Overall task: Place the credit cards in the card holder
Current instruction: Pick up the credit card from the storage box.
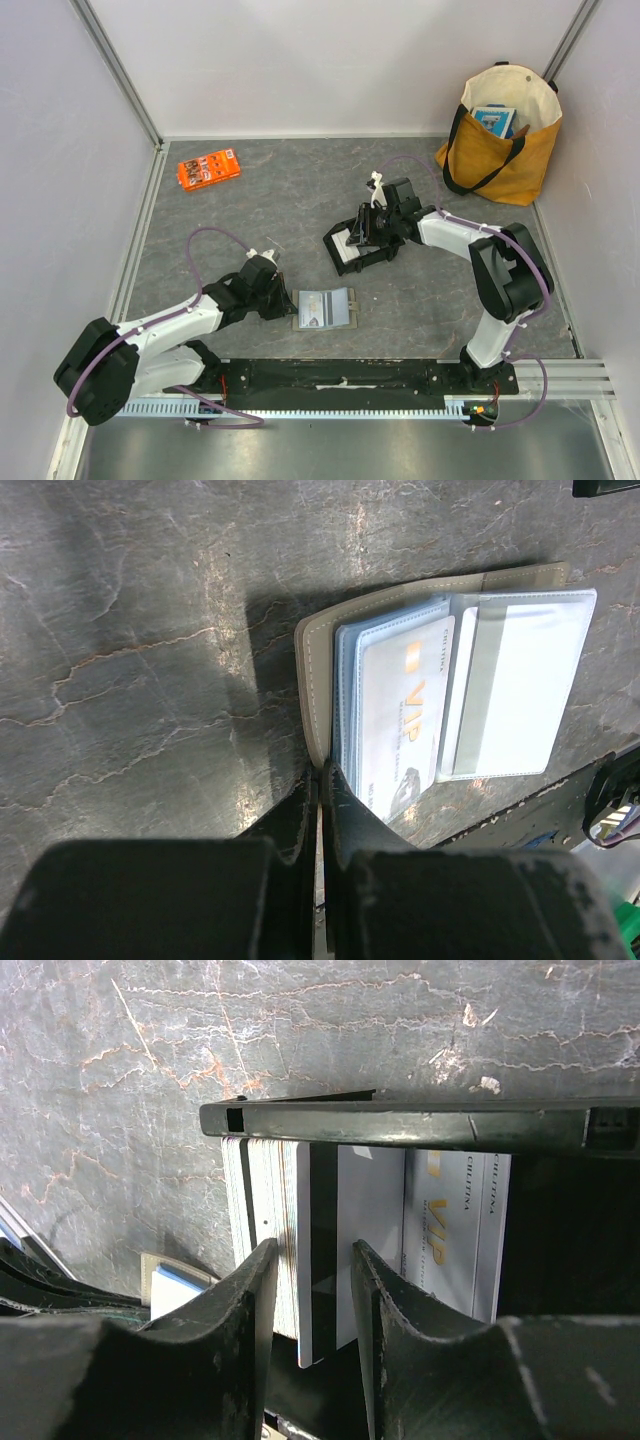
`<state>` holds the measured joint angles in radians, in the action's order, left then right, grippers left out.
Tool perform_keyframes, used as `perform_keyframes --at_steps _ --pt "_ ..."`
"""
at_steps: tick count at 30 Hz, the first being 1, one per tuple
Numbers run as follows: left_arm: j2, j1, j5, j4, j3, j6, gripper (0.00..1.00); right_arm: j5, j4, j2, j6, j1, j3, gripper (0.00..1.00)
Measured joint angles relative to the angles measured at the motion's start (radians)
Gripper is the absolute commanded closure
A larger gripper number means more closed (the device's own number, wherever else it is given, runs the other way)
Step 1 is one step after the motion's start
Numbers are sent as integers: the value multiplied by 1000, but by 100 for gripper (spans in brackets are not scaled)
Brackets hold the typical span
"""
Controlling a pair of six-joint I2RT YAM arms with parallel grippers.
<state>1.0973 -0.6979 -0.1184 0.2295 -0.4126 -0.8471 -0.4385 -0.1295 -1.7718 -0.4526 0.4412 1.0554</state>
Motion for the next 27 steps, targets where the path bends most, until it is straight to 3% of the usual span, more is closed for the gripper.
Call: perform_keyframes --at_steps 4,17,27 --pt "0 0 0 0 0 0 98 0 0 5 0 0 0 65" --pt "0 0 -2 0 0 0 98 -5 -5 17 0 -1 0 66" --pt "0 0 -9 0 0 0 98 -20 -7 39 -4 -14 0 75"
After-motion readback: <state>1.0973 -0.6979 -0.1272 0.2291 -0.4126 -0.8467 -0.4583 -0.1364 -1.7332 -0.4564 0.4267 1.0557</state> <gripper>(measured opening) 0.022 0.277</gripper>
